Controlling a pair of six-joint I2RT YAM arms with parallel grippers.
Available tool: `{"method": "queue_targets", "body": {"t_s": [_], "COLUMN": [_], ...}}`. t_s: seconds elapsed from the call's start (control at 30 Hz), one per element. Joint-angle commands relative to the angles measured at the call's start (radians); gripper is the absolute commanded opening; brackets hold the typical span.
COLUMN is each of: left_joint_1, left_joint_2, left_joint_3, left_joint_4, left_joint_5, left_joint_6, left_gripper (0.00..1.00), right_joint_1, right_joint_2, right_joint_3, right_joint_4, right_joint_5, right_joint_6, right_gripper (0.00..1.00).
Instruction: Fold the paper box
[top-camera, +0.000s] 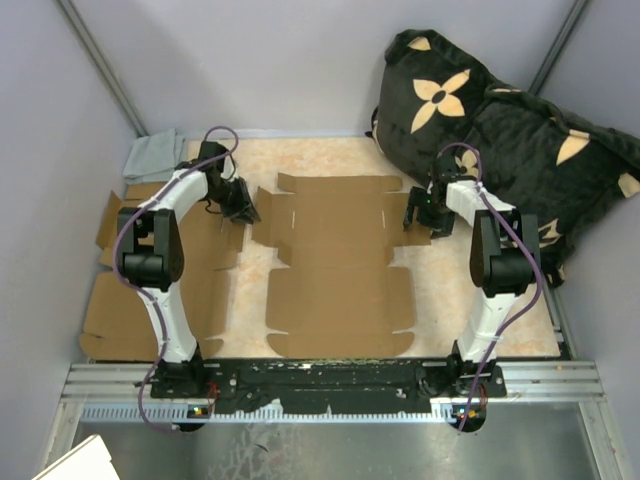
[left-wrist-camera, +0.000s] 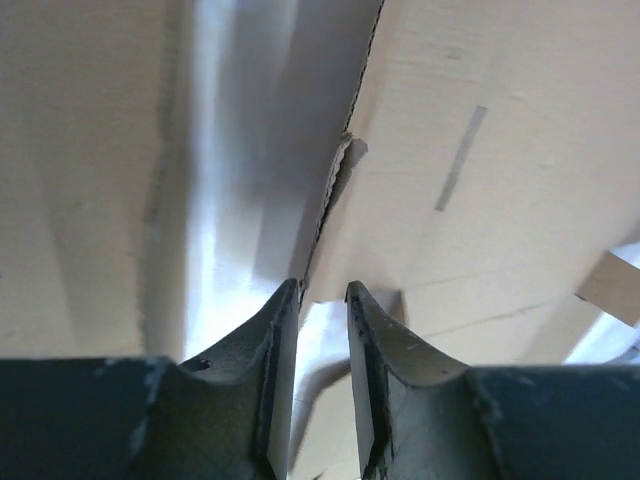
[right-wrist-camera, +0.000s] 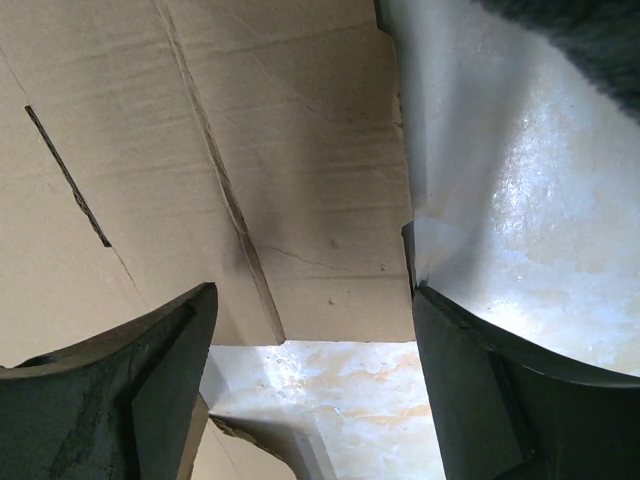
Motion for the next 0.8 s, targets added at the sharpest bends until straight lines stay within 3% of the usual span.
{"method": "queue_targets", "body": {"t_s": [0.0,0.4,0.57,0.67,0.77], "left_joint_1": [-0.044,-0.072,-0.08,-0.085,-0.086], "left_joint_2": [-0.076,0.036,0.075,0.073,0.029], "left_joint_3": [0.004,0.048,0.134,0.16,0.139], "left_joint_4": [0.027,-0.037,-0.109,-0.11,-0.081], "left_joint_5": [0.097,-0.033,-0.109,-0.098,-0.073], "left_joint_6": [-0.029,0.002,0.014,0.012,0.017], "left_gripper": [0.32,0.4,0.41,0.3,0.02], "right_joint_1": [-0.001,0.0,0.002,0.006,0.008], "right_joint_2": [0.035,0.023,0.019,0.019,0.015], "right_joint_3": [-0.041,-0.048,-0.052,-0.049,-0.04], "right_joint_4": [0.029,0.026,0.023,0.017,0.0], "right_joint_5": [-0.081,-0.084,-0.086,-0.086,-0.092], "right_joint_6": [0.023,0.023,0.023,0.022,0.021], "right_gripper": [0.79,0.78,0.78,0.78,0.78]}}
